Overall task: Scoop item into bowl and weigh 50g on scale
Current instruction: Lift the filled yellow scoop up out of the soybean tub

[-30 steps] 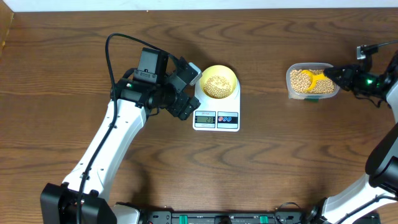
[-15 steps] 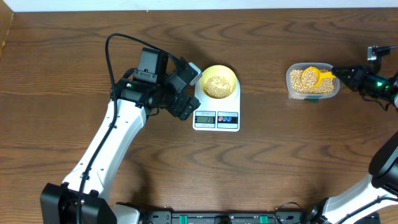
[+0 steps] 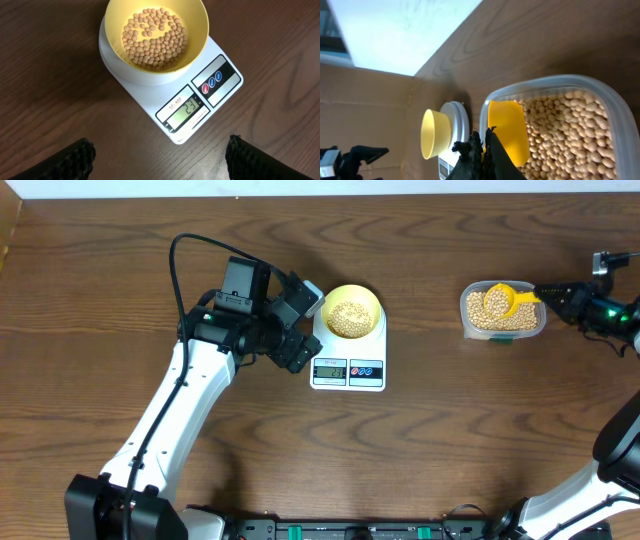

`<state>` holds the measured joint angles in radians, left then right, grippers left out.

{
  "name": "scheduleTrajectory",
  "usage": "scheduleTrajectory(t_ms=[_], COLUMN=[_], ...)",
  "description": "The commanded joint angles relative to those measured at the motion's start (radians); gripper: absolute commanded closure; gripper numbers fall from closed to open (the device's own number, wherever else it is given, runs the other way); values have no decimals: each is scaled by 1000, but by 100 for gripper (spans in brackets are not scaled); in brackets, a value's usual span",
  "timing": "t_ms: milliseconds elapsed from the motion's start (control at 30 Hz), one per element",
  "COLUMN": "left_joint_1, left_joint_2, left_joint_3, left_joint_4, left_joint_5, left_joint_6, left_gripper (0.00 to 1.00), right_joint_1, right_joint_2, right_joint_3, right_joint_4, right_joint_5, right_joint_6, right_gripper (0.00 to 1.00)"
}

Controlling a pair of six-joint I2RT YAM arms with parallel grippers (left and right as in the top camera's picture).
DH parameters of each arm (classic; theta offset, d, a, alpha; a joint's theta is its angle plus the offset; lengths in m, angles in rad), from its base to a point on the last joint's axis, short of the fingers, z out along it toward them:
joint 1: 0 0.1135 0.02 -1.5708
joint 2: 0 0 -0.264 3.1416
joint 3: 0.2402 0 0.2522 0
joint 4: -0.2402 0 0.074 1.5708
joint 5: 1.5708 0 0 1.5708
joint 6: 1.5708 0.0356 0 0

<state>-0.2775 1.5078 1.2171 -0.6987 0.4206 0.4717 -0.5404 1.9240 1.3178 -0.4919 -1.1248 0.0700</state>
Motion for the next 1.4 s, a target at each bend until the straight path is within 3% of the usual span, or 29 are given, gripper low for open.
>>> scheduleTrajectory(t_ms=[0, 833, 1133, 1367], left_joint_1=[4, 4, 4, 4], left_joint_2=[-4, -4, -4, -4], left_joint_3=[-11, -11, -11, -11], left_joint_4=[0, 0, 0, 0], left_joint_5=[13, 13, 13, 13], left_joint_6=[6, 6, 6, 6], left_gripper=[14, 14, 14, 14], right_joint_1=[-5, 0, 10, 29], right_joint_2=[12, 12, 12, 12], right_joint_3=[-5, -5, -5, -5], right_joint_4=[14, 36, 55, 172], right_joint_5=[-81, -174, -200, -243], right_joint_6=[16, 61, 134, 234], right_gripper=[99, 99, 99, 99])
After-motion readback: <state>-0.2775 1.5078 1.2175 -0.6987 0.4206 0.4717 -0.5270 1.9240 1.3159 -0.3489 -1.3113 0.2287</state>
